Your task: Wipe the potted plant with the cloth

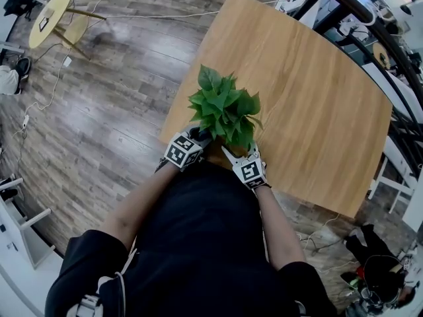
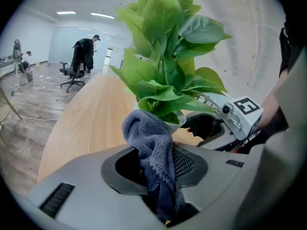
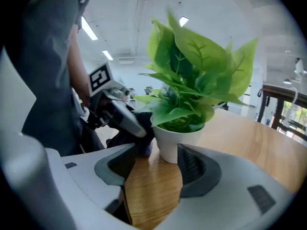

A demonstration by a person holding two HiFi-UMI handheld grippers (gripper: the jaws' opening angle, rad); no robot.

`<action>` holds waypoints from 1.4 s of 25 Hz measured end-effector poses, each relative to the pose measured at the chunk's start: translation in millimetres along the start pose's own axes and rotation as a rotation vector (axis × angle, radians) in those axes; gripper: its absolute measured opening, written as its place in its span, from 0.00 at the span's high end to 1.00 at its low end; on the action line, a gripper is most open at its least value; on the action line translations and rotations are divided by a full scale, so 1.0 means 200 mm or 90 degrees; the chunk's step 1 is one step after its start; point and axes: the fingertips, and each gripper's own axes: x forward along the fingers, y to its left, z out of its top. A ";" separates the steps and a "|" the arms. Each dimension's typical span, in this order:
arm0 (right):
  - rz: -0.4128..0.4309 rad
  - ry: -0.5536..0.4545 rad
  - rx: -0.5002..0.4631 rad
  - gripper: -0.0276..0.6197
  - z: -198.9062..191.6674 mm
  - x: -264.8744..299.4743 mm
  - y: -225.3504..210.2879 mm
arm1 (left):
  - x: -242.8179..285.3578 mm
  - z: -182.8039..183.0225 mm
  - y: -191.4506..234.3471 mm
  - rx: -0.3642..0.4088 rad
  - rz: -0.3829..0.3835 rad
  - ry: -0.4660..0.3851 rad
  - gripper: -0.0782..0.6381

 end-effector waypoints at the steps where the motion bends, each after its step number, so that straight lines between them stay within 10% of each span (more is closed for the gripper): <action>1: 0.010 0.002 -0.012 0.54 -0.01 -0.01 0.02 | -0.01 0.00 0.02 -0.005 0.005 -0.003 0.68; 7: -0.090 -0.012 0.069 0.54 -0.03 -0.05 -0.24 | -0.04 0.02 0.07 0.004 0.023 -0.013 0.68; 14: -0.038 0.009 -0.046 0.51 0.06 0.04 -0.23 | -0.03 0.02 0.11 0.006 0.025 0.010 0.68; 29: -0.058 -0.013 0.037 0.51 0.09 0.09 -0.22 | 0.04 0.00 -0.09 0.073 -0.042 0.042 0.68; 35: -0.023 -0.009 0.009 0.51 0.08 0.10 -0.09 | 0.00 -0.01 0.05 0.043 0.029 0.034 0.68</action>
